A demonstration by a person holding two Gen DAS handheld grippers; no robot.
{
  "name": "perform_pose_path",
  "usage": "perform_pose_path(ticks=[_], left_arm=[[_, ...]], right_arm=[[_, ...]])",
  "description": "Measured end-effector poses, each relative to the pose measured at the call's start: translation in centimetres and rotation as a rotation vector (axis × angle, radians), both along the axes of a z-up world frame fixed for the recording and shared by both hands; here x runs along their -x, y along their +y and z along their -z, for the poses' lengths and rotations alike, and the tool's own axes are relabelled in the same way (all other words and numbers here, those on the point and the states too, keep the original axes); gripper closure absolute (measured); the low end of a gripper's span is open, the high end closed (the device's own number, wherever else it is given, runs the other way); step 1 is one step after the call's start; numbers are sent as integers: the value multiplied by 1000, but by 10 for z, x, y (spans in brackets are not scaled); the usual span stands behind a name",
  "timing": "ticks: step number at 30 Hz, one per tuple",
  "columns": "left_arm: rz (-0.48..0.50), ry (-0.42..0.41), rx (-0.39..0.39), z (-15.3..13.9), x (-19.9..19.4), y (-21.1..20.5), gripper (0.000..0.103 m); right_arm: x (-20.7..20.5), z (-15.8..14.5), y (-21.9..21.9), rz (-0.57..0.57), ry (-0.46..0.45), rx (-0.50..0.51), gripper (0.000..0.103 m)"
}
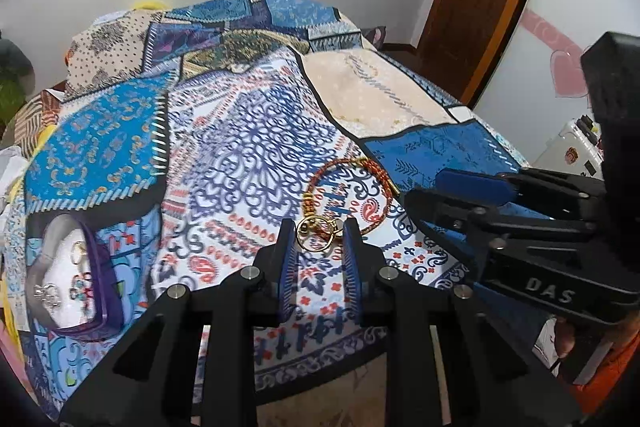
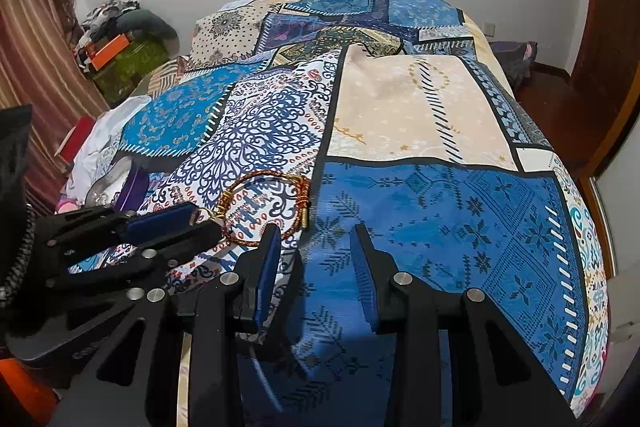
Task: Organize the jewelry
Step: 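Lift the gold ring with the left gripper while the right gripper grasps the braided bracelet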
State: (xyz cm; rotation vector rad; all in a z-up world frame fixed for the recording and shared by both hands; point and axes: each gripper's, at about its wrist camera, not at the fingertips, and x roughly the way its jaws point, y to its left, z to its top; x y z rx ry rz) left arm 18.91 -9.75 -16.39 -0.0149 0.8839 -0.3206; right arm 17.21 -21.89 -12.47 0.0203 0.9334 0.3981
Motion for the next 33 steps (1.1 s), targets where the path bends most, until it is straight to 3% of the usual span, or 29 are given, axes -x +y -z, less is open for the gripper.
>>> perform_pose_path(ticks=[3,5,11,17,22,26,29,33], left_arm=[[-16,-20,-1,-7,5,9,81],[-30,-30,-2,-10,7,16,81],[-78,-44,7,-15,14,43,81],[-107,-48,23,-15,18,60,81],[-115,-42,37,-12,18,66,80],[-119,-44,43,-12,20,68,81],[-124,-43,44,-12,20,69,81],[-128,-41,50,-12,21,71,81]], right_arm=[[-1,0,7,-16,6,1,66],[-2,-1,11,-18,3,2,51],[-7,-3,25,-45,4,-32,49],[-11,7,46,-91,42,5,49],[-9,12,60,-116,22,66,38],[-6,16,68,-131,-12,132,38],[-8,16,65,-124,-23,128,39],[-10,15,58,-91,-44,104,57]])
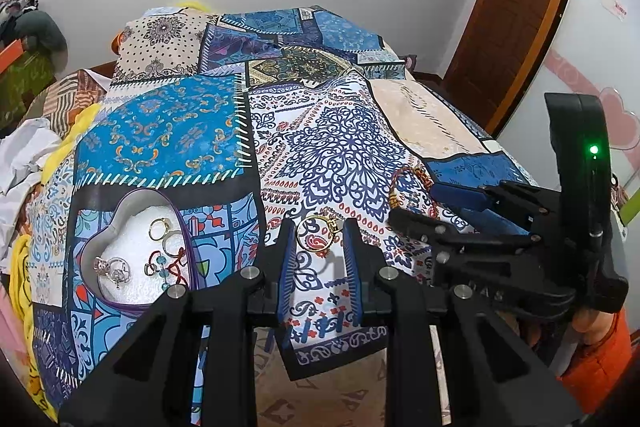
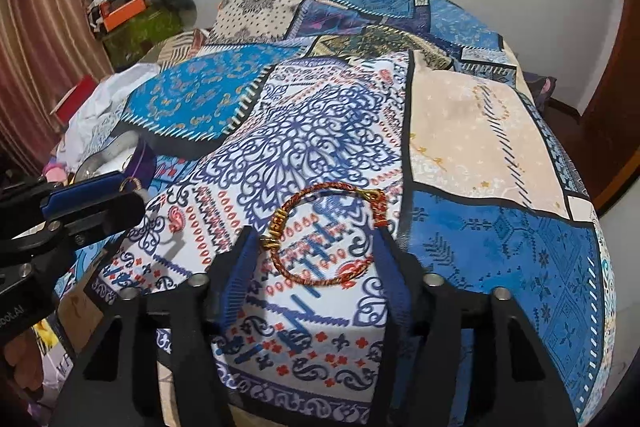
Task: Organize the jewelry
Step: 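Lift the gold ring with the left gripper while the right gripper grasps the braided bracelet, then carry the gold ring over the tin with the left gripper while the right lifts the bracelet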
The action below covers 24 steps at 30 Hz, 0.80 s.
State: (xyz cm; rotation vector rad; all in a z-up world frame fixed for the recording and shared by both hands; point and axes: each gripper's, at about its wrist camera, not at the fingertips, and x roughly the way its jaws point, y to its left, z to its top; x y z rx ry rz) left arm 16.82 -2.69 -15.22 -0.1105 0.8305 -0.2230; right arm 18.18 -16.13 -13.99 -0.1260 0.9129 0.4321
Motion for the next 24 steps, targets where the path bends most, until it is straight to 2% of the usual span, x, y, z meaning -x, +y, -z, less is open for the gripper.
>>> perform_pose_path(ticks=[1,3,5,15,24], left_arm=[[1,0,0,0,0,0,81],[4,-1,-2,0,1,-1,81],[6,-4,-2,-1,2,-2,81],[1,-19,4,-9,6,0,80],[-24,-44,17,-20,13,12,81]], right_arm=[[0,0,-2,5,-5,-3,61],[0,0,-2,-3,-8,-5,80],[-1,2,-1,0,0,9,89],[6,-7,-6,3,-20,-23,93],[16,-41,2,-18,-101,-53,93]])
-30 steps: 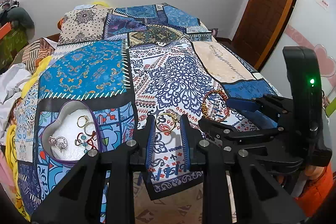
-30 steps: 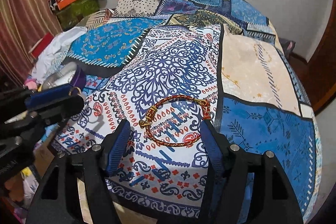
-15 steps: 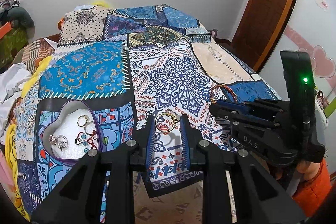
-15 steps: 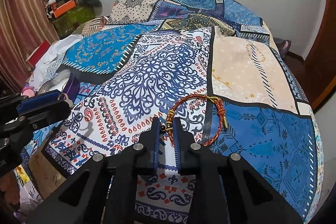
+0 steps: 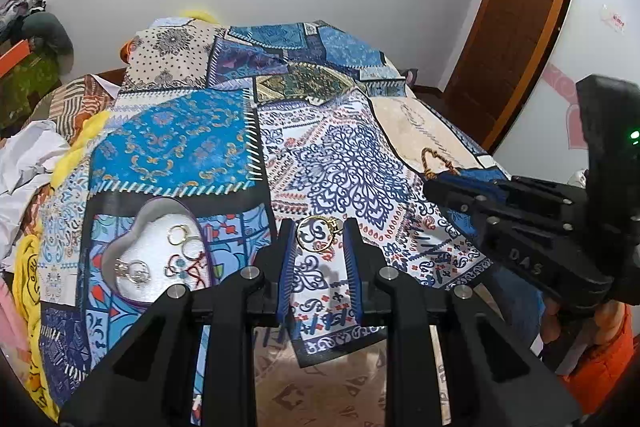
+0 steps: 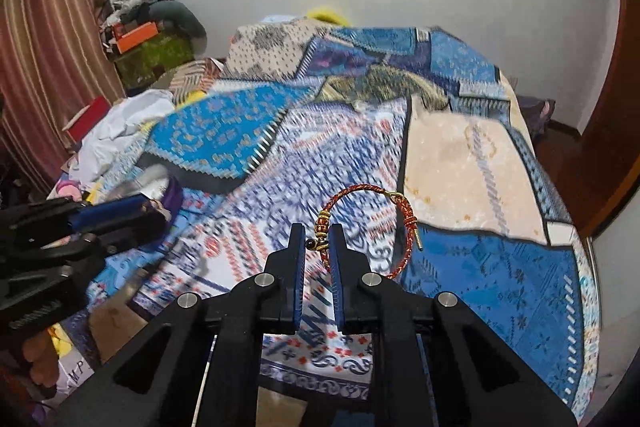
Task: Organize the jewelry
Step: 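Carry the gold ring over the tin with the left gripper while the right lifts the bracelet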
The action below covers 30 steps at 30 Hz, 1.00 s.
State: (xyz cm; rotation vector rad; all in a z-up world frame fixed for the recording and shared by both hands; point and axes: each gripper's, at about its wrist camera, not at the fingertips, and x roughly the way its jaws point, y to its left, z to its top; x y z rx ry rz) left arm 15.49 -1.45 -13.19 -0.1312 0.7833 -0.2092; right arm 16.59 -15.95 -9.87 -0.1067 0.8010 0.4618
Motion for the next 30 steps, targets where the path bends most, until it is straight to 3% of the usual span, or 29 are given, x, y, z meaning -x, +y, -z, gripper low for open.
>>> perform_pose_path(ticks=[16,24,30], left_arm=[[-112,-82,-15,-33,27,58,81],[-181,-85,-16,-31,38,92,81],[-220,-55,-9,-17,38,112,81]], right_arm=[[20,-46,64,-115,-109,-75,93],[26,-51,105,-200,-121,-95,93],[24,-37,128,-244,-100,-79,93]])
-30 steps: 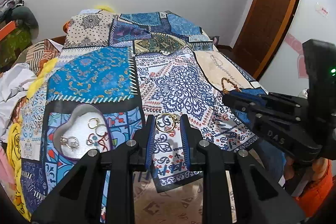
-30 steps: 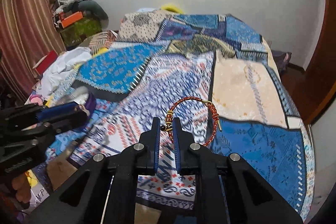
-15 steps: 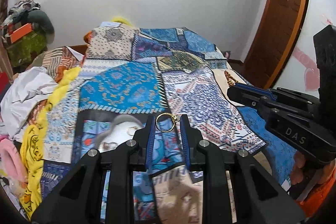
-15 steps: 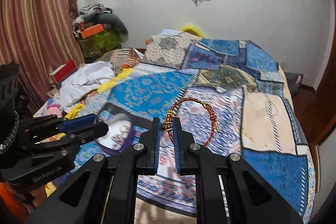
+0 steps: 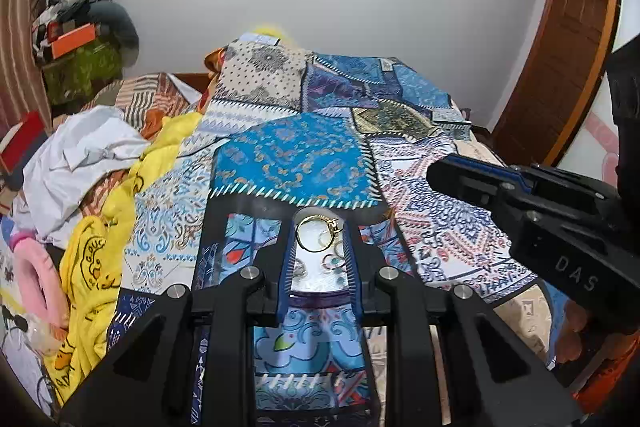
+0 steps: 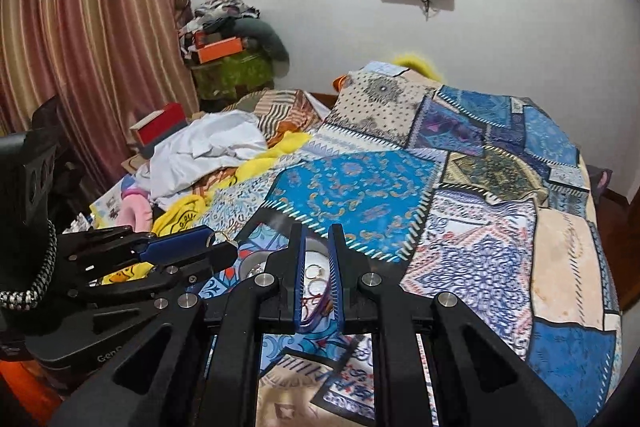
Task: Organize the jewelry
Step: 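Drop the gold ring into the tin with the left gripper while the right carries the bracelet toward it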
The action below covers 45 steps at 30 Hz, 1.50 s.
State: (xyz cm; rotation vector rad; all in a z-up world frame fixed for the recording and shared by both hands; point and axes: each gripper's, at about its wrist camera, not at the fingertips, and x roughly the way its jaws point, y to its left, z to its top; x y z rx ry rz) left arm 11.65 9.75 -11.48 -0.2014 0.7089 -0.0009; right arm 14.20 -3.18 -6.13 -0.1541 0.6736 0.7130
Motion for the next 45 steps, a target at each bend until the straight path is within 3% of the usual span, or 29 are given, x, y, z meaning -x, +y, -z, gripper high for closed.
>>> perform_pose_path(ticks=[16,26,31,36,40,42,45], left_arm=[[24,47,27,28,-19,0,80],[39,66,28,38,-29,0,80],[37,76,34,43,-32,1,80],[33,87,37,47,-34,4,80],[29,100,43,52,-37,6,80],[28,103,42,53,-38,6,80],[26,106,40,54,-39,5,80]], right_arm=[[-43,46,-37,87,213,89,87],[-76,63,-19,25,201,267,87],[-105,84,-7,5,251,331,87],[-119,101,-2,-11,324,324,87],[-118,107,4,-27,318,344,87],[-114,110,8,-38,292,362,95],[-108,109,10,-47,263,374,96]])
